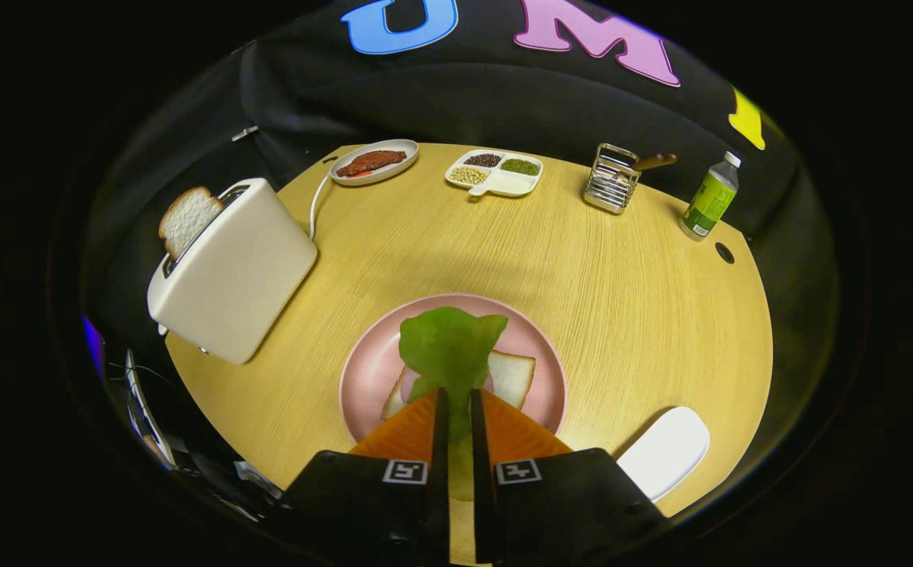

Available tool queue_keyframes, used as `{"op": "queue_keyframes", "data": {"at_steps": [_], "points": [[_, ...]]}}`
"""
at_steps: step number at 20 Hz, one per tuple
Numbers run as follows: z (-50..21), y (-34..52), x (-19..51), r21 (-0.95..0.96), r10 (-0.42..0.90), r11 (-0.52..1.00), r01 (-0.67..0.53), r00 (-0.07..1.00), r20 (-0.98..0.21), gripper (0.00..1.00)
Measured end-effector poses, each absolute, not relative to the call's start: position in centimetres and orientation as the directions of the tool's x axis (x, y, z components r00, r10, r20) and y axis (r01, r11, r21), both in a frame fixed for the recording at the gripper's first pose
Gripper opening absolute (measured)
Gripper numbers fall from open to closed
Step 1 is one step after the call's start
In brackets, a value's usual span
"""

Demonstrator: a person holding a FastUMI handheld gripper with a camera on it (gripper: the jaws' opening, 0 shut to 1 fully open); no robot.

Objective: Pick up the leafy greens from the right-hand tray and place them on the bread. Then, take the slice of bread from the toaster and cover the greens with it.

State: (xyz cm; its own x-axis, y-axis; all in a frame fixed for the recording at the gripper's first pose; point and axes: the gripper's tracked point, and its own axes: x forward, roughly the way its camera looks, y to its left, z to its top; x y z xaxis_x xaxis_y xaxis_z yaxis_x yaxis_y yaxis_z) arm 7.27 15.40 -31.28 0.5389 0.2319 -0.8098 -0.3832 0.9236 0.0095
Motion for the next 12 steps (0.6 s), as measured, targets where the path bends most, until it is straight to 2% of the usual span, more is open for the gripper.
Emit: {"op": "queue_keyframes", "data": {"at_steps": [2,5,11,12], "points": [[-31.9,15.6,7.1,0.007,0.221,0.926,-0.377,0.528,-0.820,0.20],[-32.8,16.2,7.0,0.002,0.206,0.930,-0.366,0.519,-0.830,0.31],[-32.1,17.3,7.5,0.019,0.224,0.934,-0.357,0.541,-0.810,0.93],[-31.7,17.5,7.5,0.024,0.228,0.935,-0.354,0.550,-0.804,1.00]]}}
